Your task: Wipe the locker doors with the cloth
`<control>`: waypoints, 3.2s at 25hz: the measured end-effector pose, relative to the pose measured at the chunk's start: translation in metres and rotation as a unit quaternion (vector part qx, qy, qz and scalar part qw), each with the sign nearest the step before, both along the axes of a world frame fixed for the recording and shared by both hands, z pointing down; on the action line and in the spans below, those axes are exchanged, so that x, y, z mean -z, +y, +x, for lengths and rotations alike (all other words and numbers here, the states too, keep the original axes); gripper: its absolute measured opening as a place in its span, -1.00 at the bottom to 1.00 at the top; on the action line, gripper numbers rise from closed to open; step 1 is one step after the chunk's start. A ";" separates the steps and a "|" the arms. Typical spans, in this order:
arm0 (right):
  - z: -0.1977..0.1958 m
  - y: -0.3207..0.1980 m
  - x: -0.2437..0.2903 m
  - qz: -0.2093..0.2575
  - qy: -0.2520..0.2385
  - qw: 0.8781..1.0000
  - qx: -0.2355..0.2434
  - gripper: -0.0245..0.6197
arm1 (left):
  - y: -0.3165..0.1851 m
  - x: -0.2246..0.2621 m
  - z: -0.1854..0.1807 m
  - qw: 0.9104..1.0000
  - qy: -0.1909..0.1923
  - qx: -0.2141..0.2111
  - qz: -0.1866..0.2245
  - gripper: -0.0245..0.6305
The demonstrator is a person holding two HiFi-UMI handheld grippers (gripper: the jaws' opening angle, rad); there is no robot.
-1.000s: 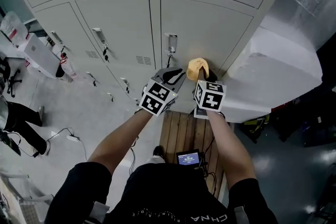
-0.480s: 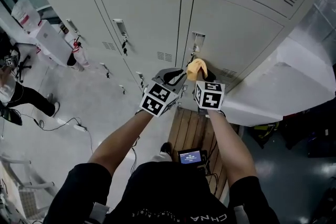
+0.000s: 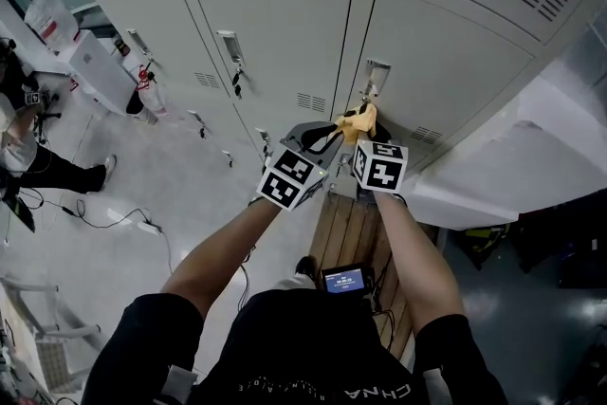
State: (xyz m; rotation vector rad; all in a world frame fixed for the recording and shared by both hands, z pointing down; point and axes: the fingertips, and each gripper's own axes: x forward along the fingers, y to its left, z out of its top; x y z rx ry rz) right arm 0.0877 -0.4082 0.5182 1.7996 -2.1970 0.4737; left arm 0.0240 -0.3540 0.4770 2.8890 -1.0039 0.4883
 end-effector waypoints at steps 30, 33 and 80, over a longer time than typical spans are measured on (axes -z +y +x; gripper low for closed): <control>0.066 0.012 -0.005 0.001 0.026 0.998 -0.060 -0.73 | 0.007 0.002 0.056 0.999 -0.001 -0.047 0.006 -0.74; 0.085 0.018 -0.006 -0.003 0.025 0.997 -0.076 -0.73 | 0.009 0.003 0.069 0.998 -0.001 -0.057 0.004 -0.74; 0.153 0.103 0.033 0.015 0.089 0.990 -0.109 -0.73 | 0.016 0.003 0.082 0.994 0.063 -0.080 -0.028 -0.74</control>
